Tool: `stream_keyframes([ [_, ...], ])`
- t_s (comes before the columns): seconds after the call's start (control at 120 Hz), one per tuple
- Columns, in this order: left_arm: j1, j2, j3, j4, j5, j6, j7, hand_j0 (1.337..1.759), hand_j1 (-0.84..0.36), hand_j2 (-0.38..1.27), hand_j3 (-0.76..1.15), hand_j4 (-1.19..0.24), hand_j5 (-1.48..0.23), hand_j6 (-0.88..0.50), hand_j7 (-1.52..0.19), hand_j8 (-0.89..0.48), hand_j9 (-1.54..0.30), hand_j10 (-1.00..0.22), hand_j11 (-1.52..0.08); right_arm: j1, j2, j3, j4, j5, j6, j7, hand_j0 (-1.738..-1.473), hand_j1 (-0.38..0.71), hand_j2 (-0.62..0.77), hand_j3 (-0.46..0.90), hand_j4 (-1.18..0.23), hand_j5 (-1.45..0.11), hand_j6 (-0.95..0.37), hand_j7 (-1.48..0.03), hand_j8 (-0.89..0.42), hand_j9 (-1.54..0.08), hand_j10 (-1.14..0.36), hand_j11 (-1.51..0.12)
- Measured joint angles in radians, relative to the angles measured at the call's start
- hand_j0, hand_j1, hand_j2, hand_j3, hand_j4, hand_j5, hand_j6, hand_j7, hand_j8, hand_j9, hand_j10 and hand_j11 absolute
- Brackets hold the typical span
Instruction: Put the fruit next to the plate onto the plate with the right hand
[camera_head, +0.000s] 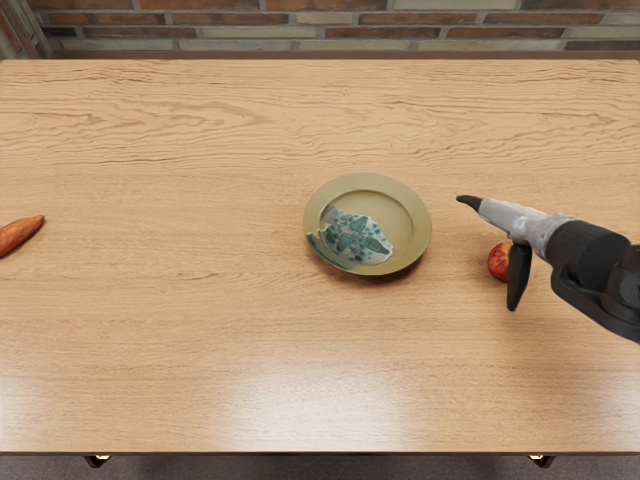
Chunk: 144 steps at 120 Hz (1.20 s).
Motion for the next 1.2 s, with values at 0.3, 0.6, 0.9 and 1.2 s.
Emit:
stream_keyframes([
  [0.3, 0.000, 0.000, 0.000, 0.000, 0.000, 0.000, 0.000, 1.658, 0.34, 0.00, 0.00, -0.01, -0.01, -0.01, -0.01, -0.01, -0.01, -0.01, -0.01, -0.031, 0.005, -0.003, -0.010, -0.047, -0.018, 0.000, -1.658, -0.29, -0.01, 0.00, -0.06, -0.07, -0.06, -0.07, -0.06, -0.07, -0.05, -0.07],
  [0.6, 0.000, 0.000, 0.000, 0.000, 0.000, 0.000, 0.000, 1.658, 0.34, 0.00, 0.00, -0.01, -0.01, -0.01, -0.01, -0.01, -0.01, -0.01, -0.01, -0.063, -0.011, 0.004, -0.032, -0.050, -0.034, 0.000, -1.658, -0.22, -0.02, 0.00, -0.12, -0.15, -0.12, -0.15, -0.12, -0.15, -0.12, -0.15],
  [0.9, 0.000, 0.000, 0.000, 0.000, 0.000, 0.000, 0.000, 1.658, 0.34, 0.00, 0.00, -0.01, -0.01, -0.01, -0.01, -0.01, -0.01, -0.01, -0.01, -0.074, 0.017, 0.009, -0.105, -0.029, -0.027, 0.000, -1.658, -0.18, -0.02, 0.00, -0.15, -0.19, -0.15, -0.18, -0.15, -0.18, -0.15, -0.18],
  [1.2, 0.000, 0.000, 0.000, 0.000, 0.000, 0.000, 0.000, 1.658, 0.34, 0.00, 0.00, -0.01, -0.01, -0.01, -0.01, -0.01, -0.01, -0.01, -0.01, -0.076, 0.045, 0.008, -0.115, -0.028, -0.044, 0.000, -1.658, -0.14, -0.03, 0.00, -0.19, -0.24, -0.19, -0.23, -0.19, -0.24, -0.19, -0.24],
])
